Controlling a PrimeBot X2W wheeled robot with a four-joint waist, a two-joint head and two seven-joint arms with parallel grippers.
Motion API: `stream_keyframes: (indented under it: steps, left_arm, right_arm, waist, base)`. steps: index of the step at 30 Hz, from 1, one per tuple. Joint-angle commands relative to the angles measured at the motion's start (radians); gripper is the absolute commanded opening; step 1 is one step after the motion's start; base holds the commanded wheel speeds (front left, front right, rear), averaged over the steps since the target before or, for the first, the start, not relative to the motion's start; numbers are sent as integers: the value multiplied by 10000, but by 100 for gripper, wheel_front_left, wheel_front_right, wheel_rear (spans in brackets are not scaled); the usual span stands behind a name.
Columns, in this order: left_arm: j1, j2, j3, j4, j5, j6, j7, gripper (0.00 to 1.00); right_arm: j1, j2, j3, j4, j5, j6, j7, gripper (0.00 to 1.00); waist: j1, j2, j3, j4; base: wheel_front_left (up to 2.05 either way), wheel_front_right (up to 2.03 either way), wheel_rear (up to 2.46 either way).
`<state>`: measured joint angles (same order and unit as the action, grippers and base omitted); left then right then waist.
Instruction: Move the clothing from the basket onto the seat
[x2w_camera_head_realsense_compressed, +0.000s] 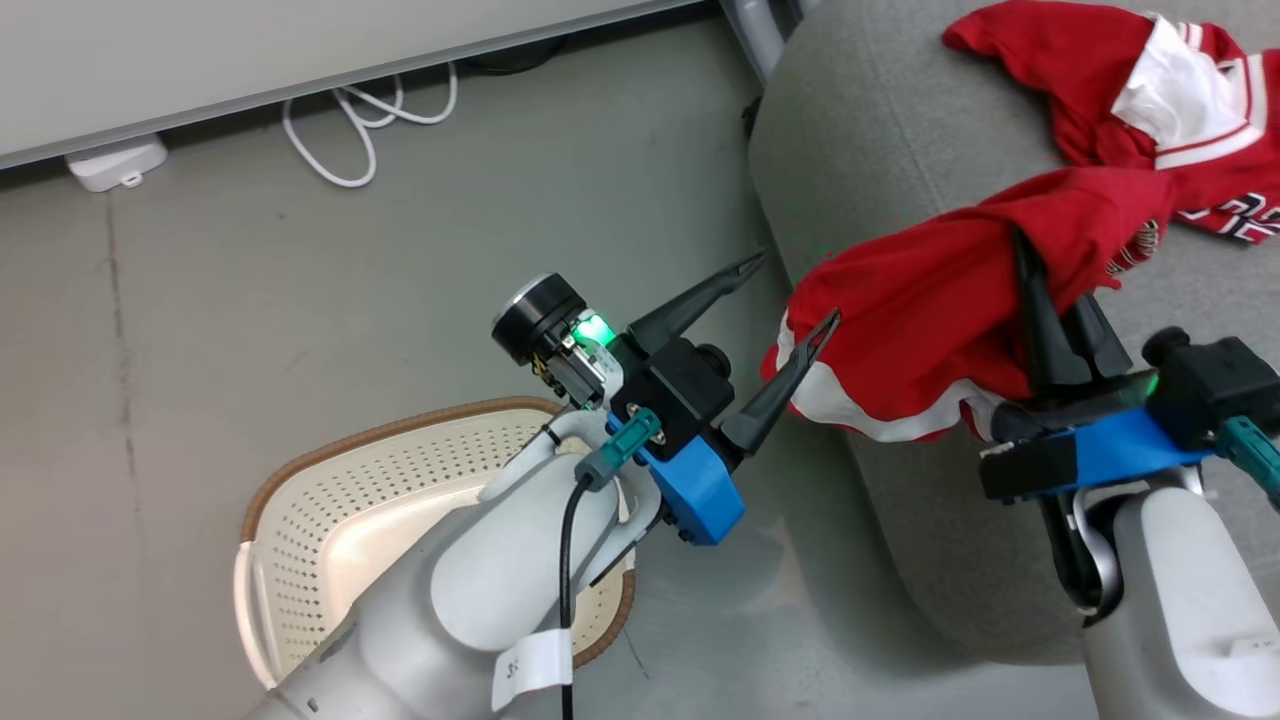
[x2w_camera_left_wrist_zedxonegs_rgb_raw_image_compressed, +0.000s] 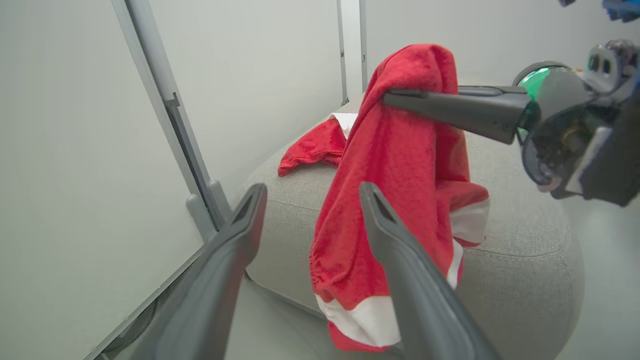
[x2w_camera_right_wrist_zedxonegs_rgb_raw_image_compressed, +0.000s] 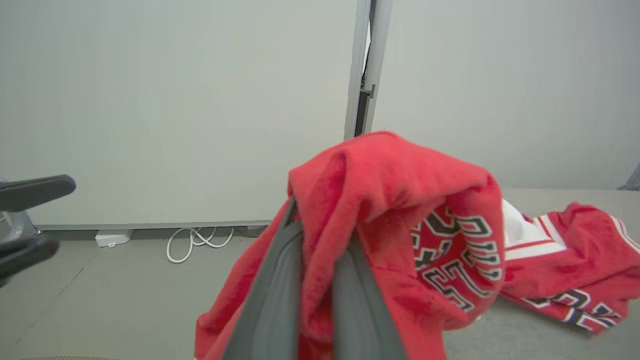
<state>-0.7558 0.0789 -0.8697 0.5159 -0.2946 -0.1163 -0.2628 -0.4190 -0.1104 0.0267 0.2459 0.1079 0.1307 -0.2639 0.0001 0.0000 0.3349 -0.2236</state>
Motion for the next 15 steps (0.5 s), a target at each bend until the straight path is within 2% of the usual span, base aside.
stream_keyframes:
  steps: [1,7,15]
  left_arm:
    - [95,45,-65,45,29,-78,-30,100]
    - [157,-1,-334,148,-34,-89,-30,100]
    - [64,46,-276,97,-43,-91,-28,100]
  right_arm:
    - [199,39,-101,-133,-4,1,-7,0]
    - [754,87,-580,-468,-17,1,-8,0]
    - [886,154,-666,-577,-50,1,-8,0]
  waist:
    - [-1,0,92,-199]
    - [-1,0,119,-460]
    - [-1,0,96,-605]
  base:
    - [0,0,0]
    - [0,0,0]
    - [0,0,0]
